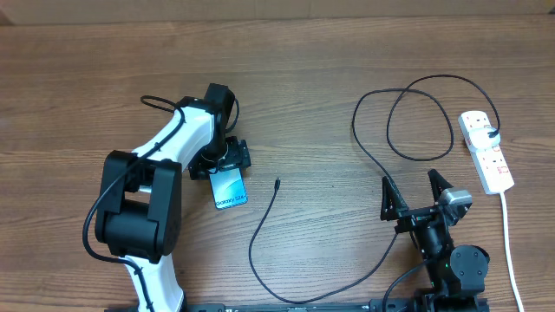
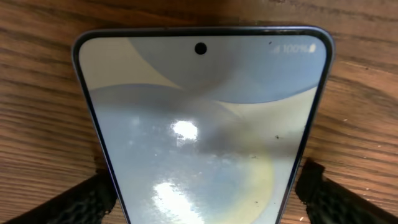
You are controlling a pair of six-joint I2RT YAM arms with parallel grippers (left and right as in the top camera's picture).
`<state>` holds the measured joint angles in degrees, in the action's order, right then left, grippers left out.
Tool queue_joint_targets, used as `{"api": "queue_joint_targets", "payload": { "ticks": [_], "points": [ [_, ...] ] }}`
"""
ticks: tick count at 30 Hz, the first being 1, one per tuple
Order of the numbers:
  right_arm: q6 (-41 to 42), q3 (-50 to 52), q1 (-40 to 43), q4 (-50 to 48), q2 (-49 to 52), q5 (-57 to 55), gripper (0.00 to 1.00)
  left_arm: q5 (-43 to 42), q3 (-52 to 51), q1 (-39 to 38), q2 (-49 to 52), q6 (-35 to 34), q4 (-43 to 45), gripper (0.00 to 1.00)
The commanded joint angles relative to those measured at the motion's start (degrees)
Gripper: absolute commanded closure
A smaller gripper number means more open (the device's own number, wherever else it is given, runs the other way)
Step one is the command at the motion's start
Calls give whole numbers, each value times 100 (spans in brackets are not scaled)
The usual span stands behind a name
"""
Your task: Plug charger to phone and switch on socket
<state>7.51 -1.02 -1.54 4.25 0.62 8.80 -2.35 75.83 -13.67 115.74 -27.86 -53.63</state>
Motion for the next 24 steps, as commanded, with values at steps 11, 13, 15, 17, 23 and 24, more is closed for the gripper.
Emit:
{"api": "queue_joint_targets", "payload": {
  "ticks": [11,13,15,17,23,24],
  "points": [
    [20,57,15,-26,-48,22,0,-1038,-319,160,586,636,94,28],
    [20,57,15,-26,-48,22,0,-1565,-310,238,586,844,92,28],
    [20,57,15,-26,-48,26,0,-1950,-299,328,586,990,90,27],
    [20,57,15,-26,-48,26,0,-2483,-295,442,586,1239,92,27],
    [518,9,15,-50,-35,1521,0,-3995,-295,721,586,2013,-63,25],
    [608,-59,15,153,42,1602,0,-4076,-295,734,586,2041,-118,25]
  ]
}}
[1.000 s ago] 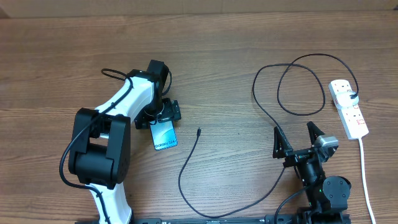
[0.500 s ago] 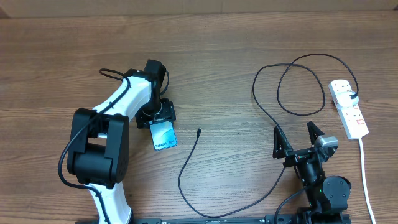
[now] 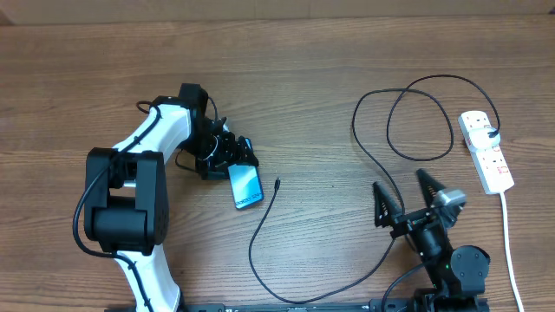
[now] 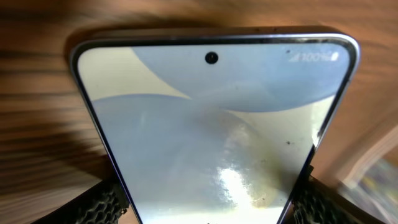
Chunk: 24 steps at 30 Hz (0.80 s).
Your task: Plug charger to phone and switch on socket
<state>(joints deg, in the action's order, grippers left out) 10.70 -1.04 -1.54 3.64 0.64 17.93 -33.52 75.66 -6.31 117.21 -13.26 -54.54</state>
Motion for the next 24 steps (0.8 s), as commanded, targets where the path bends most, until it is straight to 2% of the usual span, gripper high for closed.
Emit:
{"api": "queue_joint_targets", "payload": {
  "ticks": [1,6,7,11,13,14,15,16,18,24],
  "points": [
    [284,-142,15,330,127,787,0,-962,-278,-4,439,581,-39,25],
    [103,-2009,15,1696,1510,960,0,-960,-278,-4,439,601,-50,24],
    [35,-2861,9,2330,2225,968,0,-960,-278,-4,439,601,-50,25],
    [-590,-5237,-11,4586,4419,1027,0,-960,-278,-4,439,601,-26,24],
    [-584,-5982,-11,5119,5294,1121,0,-960,-278,-4,439,599,2,24],
    [-590,-6205,-13,5233,5670,1373,0,-960,-278,-4,439,599,20,24],
    [-634,-6312,-61,5176,6155,1954,7,-960,-278,-4,439,599,52,23],
    [-636,-6306,-188,5027,6592,2385,19,-960,-278,-4,439,599,85,23],
    [-636,-6306,-634,4909,7388,2411,30,-960,-278,-7,439,597,127,23],
    [-619,-6306,-2205,4028,9123,2164,26,-957,-278,-4,439,599,125,22]
  ]
}}
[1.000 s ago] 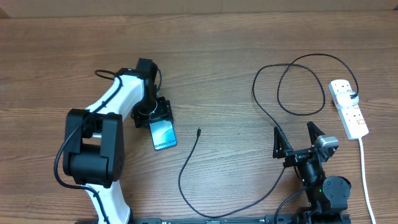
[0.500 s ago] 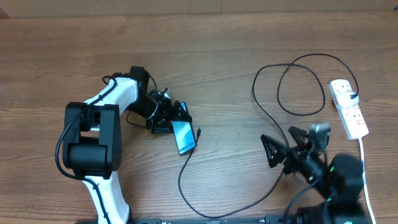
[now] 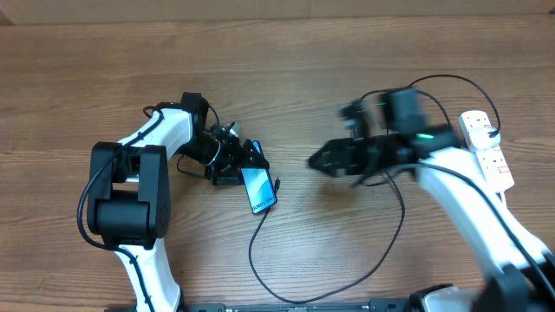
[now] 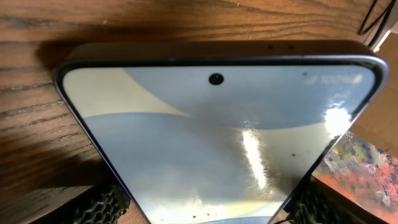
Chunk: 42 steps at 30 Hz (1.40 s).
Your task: Plug charger to phone and switch on socket
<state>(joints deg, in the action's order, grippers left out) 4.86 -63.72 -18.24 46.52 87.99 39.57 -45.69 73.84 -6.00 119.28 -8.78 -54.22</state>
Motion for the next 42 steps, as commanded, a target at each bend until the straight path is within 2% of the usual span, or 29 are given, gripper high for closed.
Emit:
{"api": "queue_joint_targets", "payload": {
  "ticks": [1,4,7,9,14,15,16,18,20,21,22,26,28,29,31,33,36,42],
  "points": [
    [-20,-37,-743,-411,614,-52,26,260,-96,-33,232,151,92,22],
    [70,-37,-1235,-1005,1274,-188,26,260,-96,-35,232,151,83,22],
    [573,-37,-1519,-1615,1759,-831,27,260,-96,-33,232,153,74,21],
    [691,-37,-1626,-1947,1950,-826,27,260,-96,-35,232,153,72,21],
    [715,-37,-1954,-2581,2253,-828,41,260,-96,-35,232,151,72,21],
    [715,-37,-2013,-2684,2253,-831,48,260,-96,-35,232,151,76,21],
    [717,-37,-2039,-2739,2253,-833,52,260,-96,-35,232,151,83,20],
    [723,-37,-2076,-2830,2253,-879,68,260,-96,-35,232,151,94,17],
    [916,-37,-2085,-2844,2253,-890,88,260,-96,-35,232,151,98,1],
    [1040,-37,-2085,-2841,2253,-890,95,258,-96,-35,232,151,114,0],
    [1121,-37,-2085,-2841,2253,-887,96,260,-96,-35,232,153,136,0],
    [1191,-55,-1971,-2793,2149,-437,96,105,-96,-28,232,188,166,0],
    [1344,-55,-1729,-2826,1917,63,96,-776,-94,48,232,719,155,0],
    [1517,-55,-1508,-2887,1742,356,96,-1661,-94,138,232,1187,162,0],
    [1801,-55,-1228,-3104,1593,944,96,-2806,-94,293,232,1821,179,1],
    [2277,-55,-1047,-3410,1574,1458,96,-3679,-94,422,232,2380,179,5],
    [2865,-55,-944,-3556,1574,1506,96,-4507,-94,490,232,2826,184,13],
    [3633,-55,-1121,-3969,1574,1333,96,-4494,26,496,232,2804,203,27]
  ]
}}
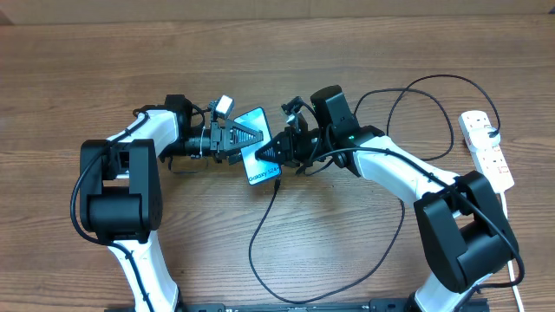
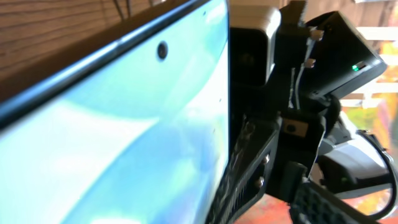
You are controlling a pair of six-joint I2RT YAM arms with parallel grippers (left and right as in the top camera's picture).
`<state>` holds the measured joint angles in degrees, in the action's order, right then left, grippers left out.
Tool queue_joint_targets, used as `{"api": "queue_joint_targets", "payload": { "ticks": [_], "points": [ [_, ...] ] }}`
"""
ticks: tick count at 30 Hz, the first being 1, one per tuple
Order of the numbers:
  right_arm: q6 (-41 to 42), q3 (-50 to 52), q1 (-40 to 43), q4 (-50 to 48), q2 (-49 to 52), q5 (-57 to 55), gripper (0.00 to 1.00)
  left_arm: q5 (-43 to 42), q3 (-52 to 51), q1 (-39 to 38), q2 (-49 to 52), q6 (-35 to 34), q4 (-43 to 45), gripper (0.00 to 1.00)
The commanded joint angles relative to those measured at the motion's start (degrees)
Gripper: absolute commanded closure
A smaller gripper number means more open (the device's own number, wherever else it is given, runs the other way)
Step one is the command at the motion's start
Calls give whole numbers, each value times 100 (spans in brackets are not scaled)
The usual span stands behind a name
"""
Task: Plug charger to phone and switch on socket
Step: 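Pull the right gripper back from the phone toward the cable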
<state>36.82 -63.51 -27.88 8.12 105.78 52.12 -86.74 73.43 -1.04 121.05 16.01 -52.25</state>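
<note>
The phone (image 1: 253, 160), its blue screen lit, is held off the table and tilted, with my left gripper (image 1: 250, 140) shut on it. In the left wrist view the phone's screen (image 2: 112, 137) fills the left half. My right gripper (image 1: 274, 130) is open at the phone's right edge, and one of its fingers (image 2: 249, 162) lies right beside that edge. The black charger cable's plug tip (image 1: 276, 184) lies on the table just below the phone. The white socket strip (image 1: 486, 152) lies at the far right, with the cable plugged in.
The black cable (image 1: 416, 121) loops across the right half of the wooden table (image 1: 87, 69) and curves along the front towards the phone. The strip's white lead (image 1: 510, 251) runs to the front edge. Both arms meet over the table's middle.
The phone was low by the cable tip and is now raised and turned towards the right arm. My right gripper, then blurred at mid-table, is now at the phone's right edge.
My left gripper was shut on the phone lying left of centre while the right arm sat parked at the front right, gripper open. The phone then stood further right, later beside the cable tip with the right arm out over the table. Now both grippers meet at the raised phone.
</note>
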Motion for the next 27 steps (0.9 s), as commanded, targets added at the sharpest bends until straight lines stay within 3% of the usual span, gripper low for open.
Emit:
{"api": "queue_joint_targets", "payload": {
  "ticks": [1,5,10,13,14,15,16,18,19,22,25,27],
  "points": [
    [487,-74,-210,-125,-205,-70,96,-389,85,0,55,326,4,32],
    [688,-74,-431,-118,-205,-741,96,-391,101,0,55,262,2,57],
    [1207,-74,-463,-431,-205,-1405,96,-391,101,0,55,153,2,60],
    [1270,-74,-463,-439,-205,-1460,96,-391,101,0,55,66,4,76],
    [1268,-74,-463,-435,-205,-1460,90,-391,101,0,55,44,7,82],
    [1259,-74,-463,-426,-205,-1460,74,-391,101,0,55,42,7,87],
    [1128,-74,-463,-402,-205,-1458,51,-391,101,0,55,22,4,93],
    [940,-74,-463,-313,-205,-1453,42,-391,101,0,55,22,4,96],
    [723,-74,-463,-236,-208,-1449,31,-389,101,2,55,24,7,96],
    [363,-76,-330,-79,-387,-1469,16,-380,101,61,55,26,50,96],
    [59,-175,-46,378,-846,-1589,11,0,101,251,55,-20,66,96],
    [-149,-376,116,1147,-1130,-1768,9,544,98,415,55,-452,68,96]
  ]
}}
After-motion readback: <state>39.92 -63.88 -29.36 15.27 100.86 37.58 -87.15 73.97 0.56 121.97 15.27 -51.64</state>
